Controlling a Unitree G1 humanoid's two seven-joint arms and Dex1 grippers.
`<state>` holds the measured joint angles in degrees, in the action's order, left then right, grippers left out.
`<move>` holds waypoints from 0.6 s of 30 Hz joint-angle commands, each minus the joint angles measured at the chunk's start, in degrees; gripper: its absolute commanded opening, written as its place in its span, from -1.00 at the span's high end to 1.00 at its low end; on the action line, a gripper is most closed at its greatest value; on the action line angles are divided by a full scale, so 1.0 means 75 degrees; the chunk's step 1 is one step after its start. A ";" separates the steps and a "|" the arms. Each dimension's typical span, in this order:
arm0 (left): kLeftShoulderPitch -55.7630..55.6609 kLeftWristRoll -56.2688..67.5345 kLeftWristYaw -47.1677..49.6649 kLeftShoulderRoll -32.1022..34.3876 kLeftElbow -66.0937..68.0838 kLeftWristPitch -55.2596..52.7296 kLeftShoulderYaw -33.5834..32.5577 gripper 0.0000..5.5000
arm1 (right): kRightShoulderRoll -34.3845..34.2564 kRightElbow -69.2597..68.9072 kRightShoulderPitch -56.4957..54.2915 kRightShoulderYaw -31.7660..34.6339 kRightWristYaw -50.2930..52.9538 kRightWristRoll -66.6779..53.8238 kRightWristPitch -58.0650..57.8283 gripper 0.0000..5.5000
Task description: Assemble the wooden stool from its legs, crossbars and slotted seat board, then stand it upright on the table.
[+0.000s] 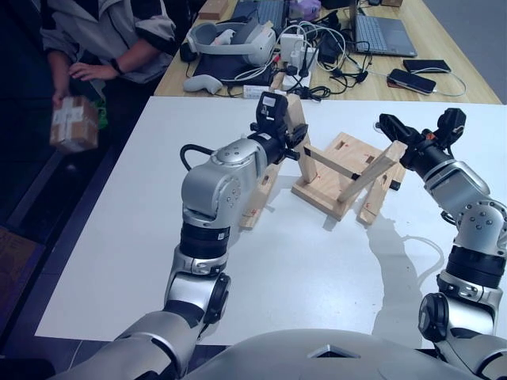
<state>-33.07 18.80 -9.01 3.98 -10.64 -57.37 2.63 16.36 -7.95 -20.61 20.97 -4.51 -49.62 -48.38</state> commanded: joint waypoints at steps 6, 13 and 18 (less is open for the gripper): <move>-0.0027 0.0612 -0.0437 0.0222 -0.0235 -0.0089 -0.0722 0.31 | 0.1639 -0.0094 0.0079 0.0682 -0.1607 -0.1022 -0.1030 -0.39; -0.0066 0.0721 -0.0567 0.0116 -0.0216 0.0147 -0.0661 0.31 | 0.4371 -0.0525 0.1396 0.0362 -0.5006 -0.1239 -0.1945 -0.39; -0.0047 0.0747 -0.0665 0.0141 -0.0260 0.0247 -0.0543 0.31 | 0.4718 -0.0611 0.1491 -0.0345 -0.5948 -0.0689 -0.1525 -0.39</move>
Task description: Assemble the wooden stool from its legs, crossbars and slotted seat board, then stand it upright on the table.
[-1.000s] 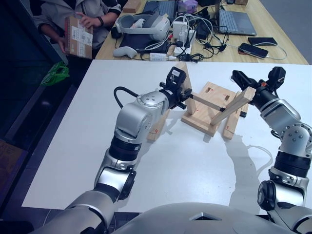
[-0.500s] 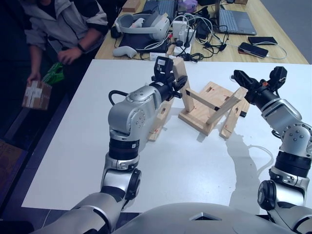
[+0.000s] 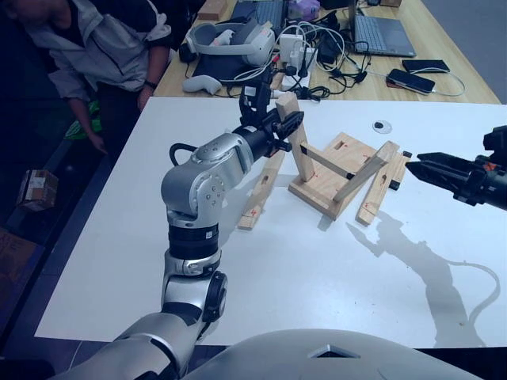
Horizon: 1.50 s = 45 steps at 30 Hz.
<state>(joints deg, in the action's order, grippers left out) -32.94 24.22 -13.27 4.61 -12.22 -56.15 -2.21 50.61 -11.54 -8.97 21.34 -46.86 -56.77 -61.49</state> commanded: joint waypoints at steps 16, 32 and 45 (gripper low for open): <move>0.0013 -0.0140 -0.0336 0.0259 0.0063 0.0441 0.0698 0.62 | 0.0343 0.0577 -0.0504 -0.1259 -0.1339 0.1392 0.1066 -0.39; 0.0032 -0.0077 -0.0597 0.0396 -0.0121 0.0393 0.0966 0.62 | -0.0742 0.1098 -0.1041 -0.1971 -0.0953 0.2387 0.1963 -0.39; 0.0034 -0.0002 -0.0714 0.0410 -0.0256 0.0251 0.1267 0.62 | -0.1743 0.1151 -0.1428 -0.2103 -0.0492 0.2666 0.2079 -0.39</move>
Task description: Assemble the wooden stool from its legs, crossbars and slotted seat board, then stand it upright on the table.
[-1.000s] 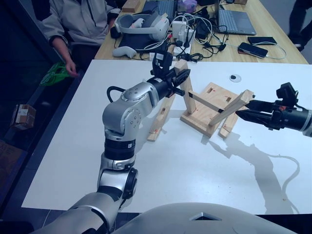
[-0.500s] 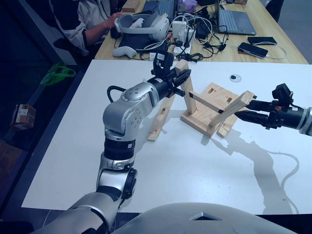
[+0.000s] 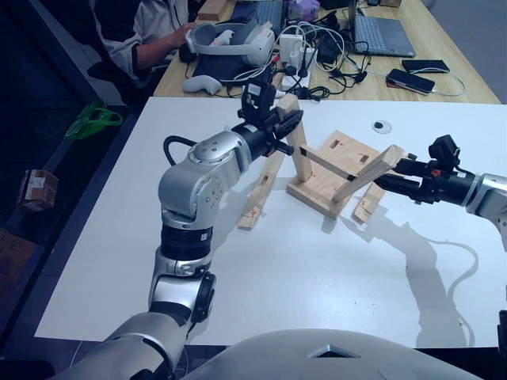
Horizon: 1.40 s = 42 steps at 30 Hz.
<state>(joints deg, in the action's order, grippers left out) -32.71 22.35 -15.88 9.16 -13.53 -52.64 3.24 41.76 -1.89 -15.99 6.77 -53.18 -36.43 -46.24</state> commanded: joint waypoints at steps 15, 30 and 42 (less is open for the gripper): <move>0.0311 0.0083 -0.0525 -0.0313 -0.0365 -0.0533 0.0969 0.62 | -0.1827 -0.0342 -0.1335 -0.0065 0.1361 -0.0301 -0.0508 -0.39; 0.0398 0.0023 -0.0418 -0.0391 -0.0399 -0.0754 0.0827 0.62 | -0.1799 -0.0485 -0.1510 0.0062 0.1128 -0.0301 -0.0841 -0.39; 0.0518 0.0128 -0.0386 -0.0377 -0.0482 -0.1021 0.0650 0.28 | -0.0637 -0.0866 -0.0666 0.0729 0.0356 -0.0512 -0.1386 -0.39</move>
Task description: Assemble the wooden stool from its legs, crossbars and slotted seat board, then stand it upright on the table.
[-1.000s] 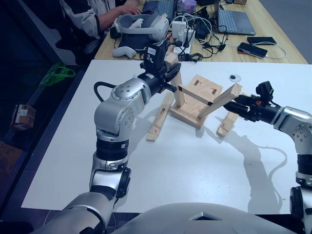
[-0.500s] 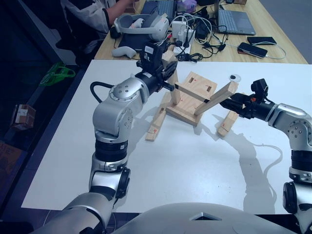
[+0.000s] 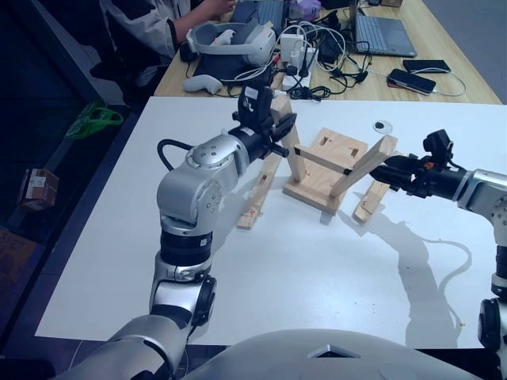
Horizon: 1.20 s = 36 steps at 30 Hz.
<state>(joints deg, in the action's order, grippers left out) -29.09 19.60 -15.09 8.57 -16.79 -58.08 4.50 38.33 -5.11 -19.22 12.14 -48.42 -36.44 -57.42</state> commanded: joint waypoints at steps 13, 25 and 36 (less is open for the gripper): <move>-0.0323 0.0090 -0.0247 -0.0048 0.0523 -0.0045 0.0020 0.14 | 0.0449 -0.0970 0.0795 -0.0567 -0.0947 -0.0186 0.0480 -0.39; -0.0280 0.0185 -0.0608 0.0513 0.0557 0.0288 -0.0438 -0.26 | 0.0951 -0.1233 0.1268 -0.1384 -0.1344 0.0408 0.1370 -0.39; -0.1658 0.1310 -0.1000 0.1422 0.1019 0.0092 -0.2368 -0.26 | -0.0078 -0.0670 0.0035 -0.2477 -0.1112 0.0783 0.1792 -0.39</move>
<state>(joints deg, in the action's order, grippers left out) -39.32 28.13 -22.71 18.63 -10.06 -56.80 -11.93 38.86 -10.54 -16.53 -5.11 -56.77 -31.06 -44.25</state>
